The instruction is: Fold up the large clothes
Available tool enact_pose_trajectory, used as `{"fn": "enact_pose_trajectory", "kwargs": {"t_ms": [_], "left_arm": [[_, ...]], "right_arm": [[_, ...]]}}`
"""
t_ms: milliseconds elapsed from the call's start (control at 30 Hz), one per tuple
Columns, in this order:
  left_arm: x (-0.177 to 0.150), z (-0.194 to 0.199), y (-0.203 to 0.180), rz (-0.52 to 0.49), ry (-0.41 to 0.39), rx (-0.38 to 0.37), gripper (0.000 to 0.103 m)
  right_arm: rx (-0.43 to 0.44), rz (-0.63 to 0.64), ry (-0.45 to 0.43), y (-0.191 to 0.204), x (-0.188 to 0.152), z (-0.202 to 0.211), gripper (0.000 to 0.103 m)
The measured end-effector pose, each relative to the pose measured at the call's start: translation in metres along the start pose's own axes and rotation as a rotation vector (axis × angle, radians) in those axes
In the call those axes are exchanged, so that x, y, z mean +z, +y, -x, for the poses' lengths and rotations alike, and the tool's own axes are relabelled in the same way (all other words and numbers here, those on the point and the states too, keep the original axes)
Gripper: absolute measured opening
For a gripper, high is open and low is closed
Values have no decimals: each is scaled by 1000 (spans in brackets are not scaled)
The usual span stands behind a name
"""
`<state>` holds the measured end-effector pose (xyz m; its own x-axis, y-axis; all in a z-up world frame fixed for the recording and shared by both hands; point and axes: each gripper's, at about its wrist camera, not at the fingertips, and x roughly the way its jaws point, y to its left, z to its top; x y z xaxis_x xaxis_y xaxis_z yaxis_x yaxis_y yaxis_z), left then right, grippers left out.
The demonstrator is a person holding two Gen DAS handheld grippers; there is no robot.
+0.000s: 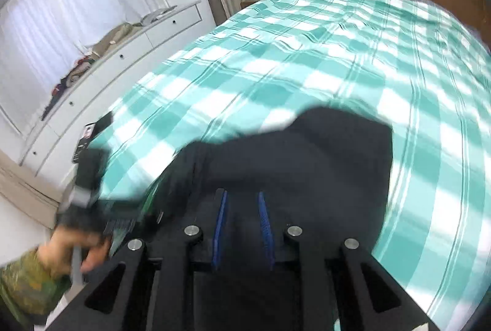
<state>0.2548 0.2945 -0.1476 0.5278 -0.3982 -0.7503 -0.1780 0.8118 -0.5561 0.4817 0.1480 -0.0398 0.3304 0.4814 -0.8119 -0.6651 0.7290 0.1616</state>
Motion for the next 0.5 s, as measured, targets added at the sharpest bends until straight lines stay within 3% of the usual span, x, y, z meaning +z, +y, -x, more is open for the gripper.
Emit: {"fn": "enact_pose_trajectory", "kwargs": {"t_ms": [67, 233, 367, 500], "left_arm": [[-1, -1, -2, -3, -3, 9, 31], [-1, -4, 0, -7, -4, 19, 31], [-1, -9, 4, 5, -2, 10, 32], [-1, -8, 5, 9, 2, 7, 32]], "right_arm": [[-21, 0, 73, -7, 20, -37, 22], [-79, 13, 230, -13, 19, -114, 19], [-175, 97, 316, -3, -2, -132, 18], [-225, 140, 311, 8, -4, -123, 18]]}}
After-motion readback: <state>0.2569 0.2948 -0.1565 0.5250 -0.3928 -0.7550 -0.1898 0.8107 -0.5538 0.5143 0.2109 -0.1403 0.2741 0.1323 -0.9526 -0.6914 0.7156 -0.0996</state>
